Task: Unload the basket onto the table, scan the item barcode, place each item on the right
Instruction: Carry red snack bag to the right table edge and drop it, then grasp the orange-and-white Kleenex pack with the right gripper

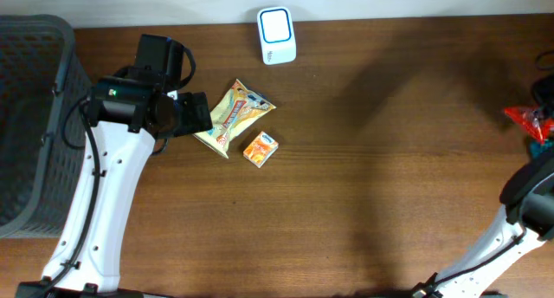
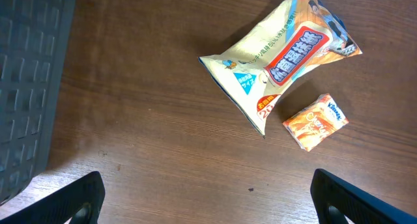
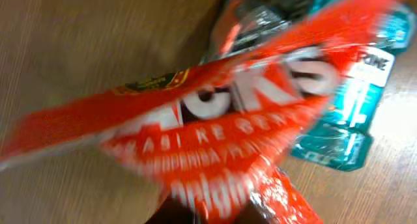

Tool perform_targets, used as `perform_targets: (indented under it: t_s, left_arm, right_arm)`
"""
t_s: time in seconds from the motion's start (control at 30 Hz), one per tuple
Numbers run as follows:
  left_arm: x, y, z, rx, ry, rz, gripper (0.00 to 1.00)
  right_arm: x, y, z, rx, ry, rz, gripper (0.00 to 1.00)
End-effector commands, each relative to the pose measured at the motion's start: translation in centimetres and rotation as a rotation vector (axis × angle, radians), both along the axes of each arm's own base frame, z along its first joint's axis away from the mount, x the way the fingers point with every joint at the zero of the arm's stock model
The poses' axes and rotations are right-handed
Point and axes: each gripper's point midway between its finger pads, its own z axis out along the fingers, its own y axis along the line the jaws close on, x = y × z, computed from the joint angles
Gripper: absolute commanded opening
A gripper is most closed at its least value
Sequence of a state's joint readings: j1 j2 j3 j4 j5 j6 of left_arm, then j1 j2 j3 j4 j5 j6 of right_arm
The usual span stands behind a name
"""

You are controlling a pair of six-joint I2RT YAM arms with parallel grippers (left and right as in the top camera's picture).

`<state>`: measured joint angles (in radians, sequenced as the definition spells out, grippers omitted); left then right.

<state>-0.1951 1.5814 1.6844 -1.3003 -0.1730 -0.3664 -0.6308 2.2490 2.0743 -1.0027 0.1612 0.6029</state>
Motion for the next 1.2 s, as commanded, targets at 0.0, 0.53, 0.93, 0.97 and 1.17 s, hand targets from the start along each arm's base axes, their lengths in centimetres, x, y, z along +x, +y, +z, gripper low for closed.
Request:
perform_targets:
  t_s: [0.0, 0.53, 0.93, 0.97, 1.17]
  left_arm:
    - [0.0, 0.2, 0.3, 0.006, -0.008, 0.003, 0.99]
    - [0.0, 0.2, 0.3, 0.006, -0.007, 0.003, 0.99]
    - [0.0, 0.2, 0.3, 0.006, -0.008, 0.004, 0.99]
    - [0.0, 0.2, 0.3, 0.006, -0.008, 0.004, 0.99]
    - [0.0, 0.2, 0.3, 0.006, -0.008, 0.003, 0.99]
  right_arm:
    - [-1.5, -2.1, -0.7, -0.071, 0.064, -0.052, 0.32]
    - [3.4, 41.0, 2.7, 0.411, 0.097, 1.197, 0.94]
    - [-4.5, 60.7, -10.1, 0.784, 0.195, 0.974, 0.75]
    - [-4.8, 61.8, -10.1, 0.861, 0.161, 0.999, 0.74]
    - [-5.5, 62.2, -10.2, 0.92, 0.174, 0.975, 0.52]
